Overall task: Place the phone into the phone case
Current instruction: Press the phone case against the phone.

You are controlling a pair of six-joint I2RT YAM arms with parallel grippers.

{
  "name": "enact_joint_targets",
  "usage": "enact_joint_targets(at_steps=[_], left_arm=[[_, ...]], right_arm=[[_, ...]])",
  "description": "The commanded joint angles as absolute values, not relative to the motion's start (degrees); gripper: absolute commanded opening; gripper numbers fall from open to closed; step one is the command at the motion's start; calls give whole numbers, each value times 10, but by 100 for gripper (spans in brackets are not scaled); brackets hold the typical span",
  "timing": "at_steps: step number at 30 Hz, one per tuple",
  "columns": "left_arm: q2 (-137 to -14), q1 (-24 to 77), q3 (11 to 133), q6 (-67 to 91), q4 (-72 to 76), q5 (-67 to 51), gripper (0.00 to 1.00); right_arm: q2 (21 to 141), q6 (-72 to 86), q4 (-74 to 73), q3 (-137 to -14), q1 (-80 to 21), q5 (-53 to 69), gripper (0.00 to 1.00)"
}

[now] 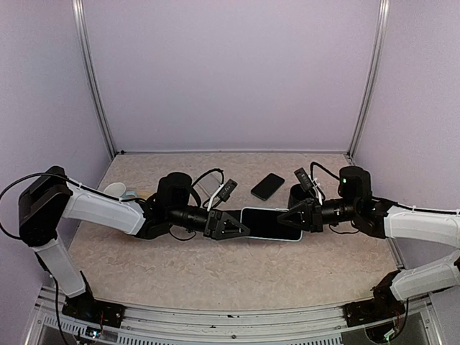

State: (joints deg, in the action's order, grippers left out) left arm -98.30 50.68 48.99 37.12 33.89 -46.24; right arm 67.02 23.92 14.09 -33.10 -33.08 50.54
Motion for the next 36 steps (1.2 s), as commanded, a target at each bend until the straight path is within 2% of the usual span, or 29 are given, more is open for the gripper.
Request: enact_joint_targets(at_steps=[1, 8, 10, 21, 24, 25, 27, 30, 36], left_arm=[[-991, 512, 513, 376, 369, -469, 47], [-1002, 514, 525, 379, 376, -471, 49], [-1002, 514, 526, 378, 375, -472, 47], [-1007, 515, 526, 386, 382, -477, 0], [-1006, 513, 525, 386, 369, -468, 0], [-1005, 513, 524, 385, 365, -467, 0], [-1003, 510, 524, 385, 351, -464, 0], [-1000, 505, 518, 387, 341, -466, 0], [-993, 499, 517, 392, 319, -479, 0]], right_arm=[[684, 263, 209, -330, -328, 547, 0], [696, 278, 230, -324, -328, 559, 0], [697, 279, 230, -324, -328, 560, 0], [717, 275, 228, -323, -328, 570, 0], [717, 259, 207, -328, -328, 567, 1], [714, 250, 195, -331, -328, 564, 7], [705, 225, 160, -339, -328, 547, 31], [677, 185, 118, -346, -327, 515, 58], [629, 105, 52, -356, -332, 445, 82]])
